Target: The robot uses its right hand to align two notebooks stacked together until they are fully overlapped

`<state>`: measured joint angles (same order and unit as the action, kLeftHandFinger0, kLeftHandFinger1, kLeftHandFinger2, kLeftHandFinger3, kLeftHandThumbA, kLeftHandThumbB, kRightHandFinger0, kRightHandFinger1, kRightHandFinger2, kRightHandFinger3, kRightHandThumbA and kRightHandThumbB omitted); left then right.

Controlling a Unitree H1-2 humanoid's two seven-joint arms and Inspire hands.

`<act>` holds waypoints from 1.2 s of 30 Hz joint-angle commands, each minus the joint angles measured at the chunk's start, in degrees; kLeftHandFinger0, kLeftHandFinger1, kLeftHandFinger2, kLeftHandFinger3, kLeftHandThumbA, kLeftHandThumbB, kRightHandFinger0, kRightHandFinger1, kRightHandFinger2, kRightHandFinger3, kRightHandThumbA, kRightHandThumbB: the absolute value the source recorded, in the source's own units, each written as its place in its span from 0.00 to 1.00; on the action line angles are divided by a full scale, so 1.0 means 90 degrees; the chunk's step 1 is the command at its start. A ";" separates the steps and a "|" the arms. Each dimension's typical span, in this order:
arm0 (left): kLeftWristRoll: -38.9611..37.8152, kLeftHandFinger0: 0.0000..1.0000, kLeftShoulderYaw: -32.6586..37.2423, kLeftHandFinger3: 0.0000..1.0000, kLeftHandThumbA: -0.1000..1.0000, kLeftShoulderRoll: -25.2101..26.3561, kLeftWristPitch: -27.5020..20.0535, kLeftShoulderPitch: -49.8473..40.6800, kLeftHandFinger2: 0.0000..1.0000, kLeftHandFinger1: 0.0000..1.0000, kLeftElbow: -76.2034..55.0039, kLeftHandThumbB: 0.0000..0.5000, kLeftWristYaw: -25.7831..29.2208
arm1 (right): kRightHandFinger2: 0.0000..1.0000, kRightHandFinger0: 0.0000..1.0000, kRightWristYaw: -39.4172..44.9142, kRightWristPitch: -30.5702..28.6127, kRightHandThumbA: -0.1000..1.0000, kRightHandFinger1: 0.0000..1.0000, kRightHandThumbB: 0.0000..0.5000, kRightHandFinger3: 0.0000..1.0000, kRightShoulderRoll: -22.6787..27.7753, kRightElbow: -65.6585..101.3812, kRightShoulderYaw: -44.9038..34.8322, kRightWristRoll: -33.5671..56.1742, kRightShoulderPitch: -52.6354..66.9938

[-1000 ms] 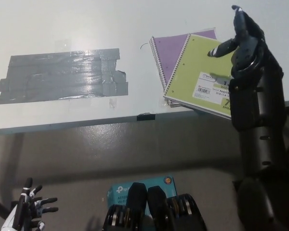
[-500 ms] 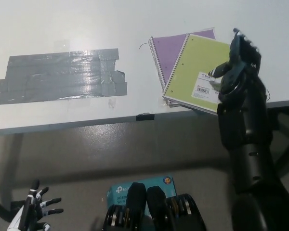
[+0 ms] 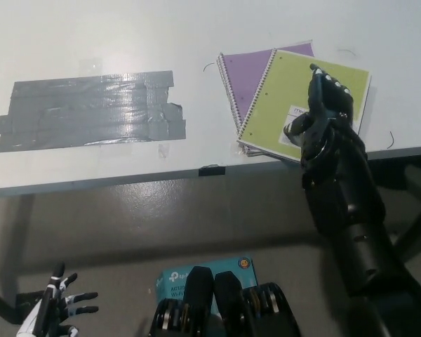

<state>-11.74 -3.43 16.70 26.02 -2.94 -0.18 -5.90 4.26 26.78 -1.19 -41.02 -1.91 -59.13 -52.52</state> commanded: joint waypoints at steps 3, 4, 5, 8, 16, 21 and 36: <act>0.0089 0.44 0.0068 1.00 1.00 0.0154 0.0038 0.0106 0.69 0.62 -0.0198 0.93 -0.0228 | 1.00 1.00 -0.0105 0.0016 1.00 1.00 0.70 1.00 0.0285 -0.0026 0.0426 0.0395 0.0130; 0.0108 0.46 0.0076 1.00 1.00 0.0163 0.0055 0.0099 0.70 0.65 -0.0214 0.94 -0.0226 | 1.00 1.00 0.0039 0.0016 1.00 1.00 0.71 1.00 0.0264 -0.0014 0.0507 0.0423 0.0279; 0.0109 0.47 0.0072 1.00 1.00 0.0165 0.0062 0.0096 0.71 0.67 -0.0215 0.93 -0.0230 | 1.00 1.00 0.0078 0.0016 1.00 1.00 0.72 1.00 0.0264 -0.0023 0.0567 0.0475 0.0326; 0.0107 0.47 0.0092 1.00 1.00 0.0156 0.0047 0.0107 0.72 0.68 -0.0192 0.91 -0.0278 | 1.00 1.00 0.0079 0.0016 1.00 1.00 0.83 1.00 0.0307 -0.0060 0.0772 0.0637 0.0474; 0.0071 0.42 0.0072 1.00 1.00 0.0134 0.0033 0.0185 0.69 0.61 -0.0128 0.90 -0.0348 | 1.00 1.00 0.0138 0.0016 1.00 1.00 0.77 1.00 0.0170 -0.0109 0.0951 0.0851 0.0654; 0.0106 0.42 0.0111 1.00 1.00 0.0113 0.0034 0.0149 0.72 0.63 -0.0184 0.93 -0.0388 | 1.00 1.00 0.0417 0.0016 1.00 1.00 0.77 1.00 0.0144 -0.0095 0.1047 0.0609 0.0772; 0.0129 0.35 0.0121 1.00 1.00 0.0152 -0.0038 0.0197 0.72 0.62 -0.0151 1.00 -0.0539 | 1.00 1.00 0.1116 0.0016 1.00 1.00 0.86 1.00 0.0520 -0.0331 0.1143 0.0475 0.0985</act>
<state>-10.67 -2.52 16.71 25.94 -1.87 -0.22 -9.03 5.34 25.96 1.98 -41.73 7.52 -55.34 -46.76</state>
